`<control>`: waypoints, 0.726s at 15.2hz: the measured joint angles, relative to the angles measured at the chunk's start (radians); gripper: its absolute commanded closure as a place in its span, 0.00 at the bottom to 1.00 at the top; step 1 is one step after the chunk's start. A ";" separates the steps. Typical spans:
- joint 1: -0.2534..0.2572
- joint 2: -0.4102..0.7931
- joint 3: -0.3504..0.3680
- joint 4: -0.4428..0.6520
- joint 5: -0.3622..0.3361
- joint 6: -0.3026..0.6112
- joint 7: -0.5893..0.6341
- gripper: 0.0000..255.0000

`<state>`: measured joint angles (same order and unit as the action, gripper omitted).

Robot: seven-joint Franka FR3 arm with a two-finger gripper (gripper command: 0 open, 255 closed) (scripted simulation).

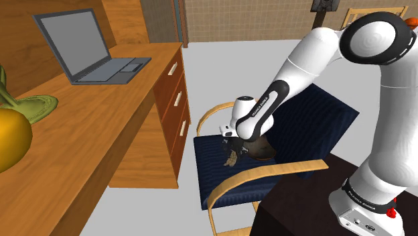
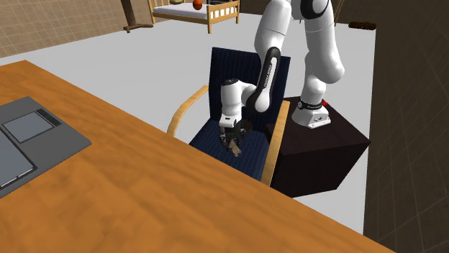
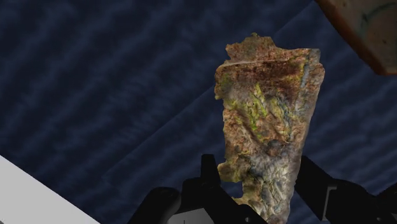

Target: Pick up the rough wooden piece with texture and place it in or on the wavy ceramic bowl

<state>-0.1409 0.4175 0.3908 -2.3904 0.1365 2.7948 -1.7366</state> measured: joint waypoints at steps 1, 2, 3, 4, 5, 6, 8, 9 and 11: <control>-0.007 -0.018 0.007 -0.003 0.006 -0.015 -0.003 1.00; -0.013 -0.033 0.012 -0.006 0.011 -0.026 -0.006 1.00; -0.016 -0.047 0.017 -0.009 0.016 -0.038 -0.006 1.00; -0.020 -0.059 0.021 -0.008 0.020 -0.050 -0.008 1.00; -0.024 -0.073 0.026 -0.011 0.026 -0.061 -0.009 1.00; -0.026 -0.089 0.032 -0.015 0.032 -0.072 -0.009 1.00; -0.035 -0.116 0.040 -0.015 0.043 -0.098 -0.014 1.00; -0.037 -0.127 0.043 -0.012 0.046 -0.112 -0.014 1.00; -0.044 -0.159 0.052 -0.017 0.060 -0.138 -0.019 1.00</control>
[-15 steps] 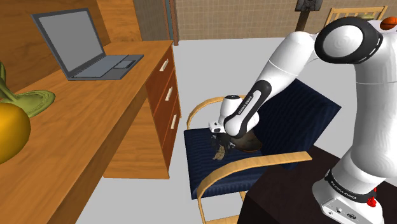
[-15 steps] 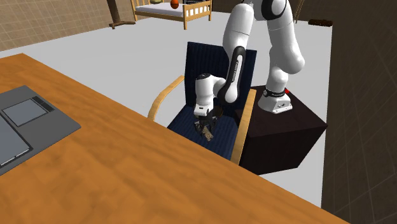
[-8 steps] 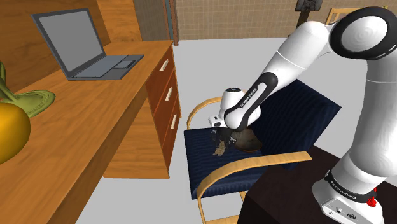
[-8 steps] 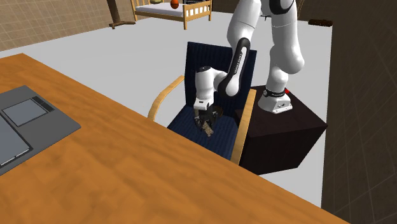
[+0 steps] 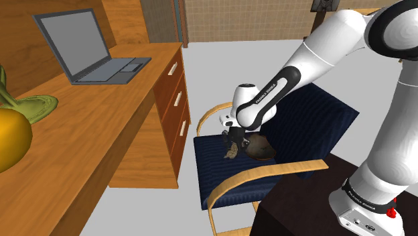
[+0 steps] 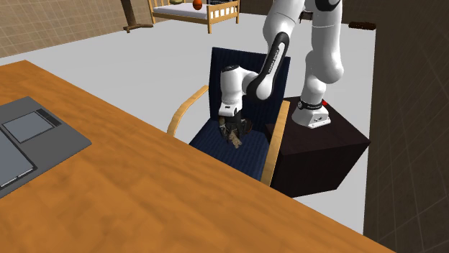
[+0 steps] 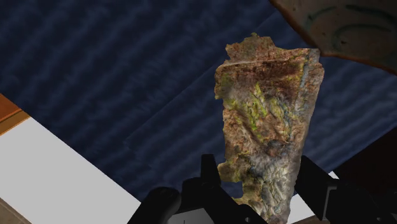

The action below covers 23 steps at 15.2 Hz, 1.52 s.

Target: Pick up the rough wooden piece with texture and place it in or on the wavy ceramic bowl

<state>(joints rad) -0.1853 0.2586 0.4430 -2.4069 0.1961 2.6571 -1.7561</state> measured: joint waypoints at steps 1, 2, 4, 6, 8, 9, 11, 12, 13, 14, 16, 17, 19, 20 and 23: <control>-0.003 -0.014 0.003 0.001 0.005 -0.015 -0.002 1.00; -0.005 -0.025 0.006 0.002 0.010 -0.026 -0.003 1.00; -0.010 -0.055 0.013 0.000 0.022 -0.052 -0.006 1.00; -0.014 -0.080 0.018 0.003 0.032 -0.078 -0.009 1.00; -0.018 -0.105 0.021 0.005 0.042 -0.105 -0.014 1.00; -0.028 -0.121 0.019 -0.006 0.053 -0.112 -0.032 1.00; -0.056 -0.157 0.010 -0.031 0.078 -0.130 -0.085 1.00; -0.072 -0.176 0.002 -0.054 0.094 -0.130 -0.120 1.00; -0.084 -0.192 -0.004 -0.073 0.107 -0.131 -0.149 1.00; -0.102 -0.209 -0.017 -0.087 0.117 -0.140 -0.185 1.00; -0.127 -0.260 -0.036 -0.128 0.145 -0.158 -0.253 1.00; -0.142 -0.273 -0.051 -0.139 0.149 -0.167 -0.283 1.00; -0.168 -0.285 -0.078 -0.154 0.150 -0.175 -0.338 1.00; -0.181 -0.299 -0.092 -0.165 0.153 -0.183 -0.366 1.00; -0.195 -0.292 -0.107 -0.186 0.157 -0.161 -0.405 1.00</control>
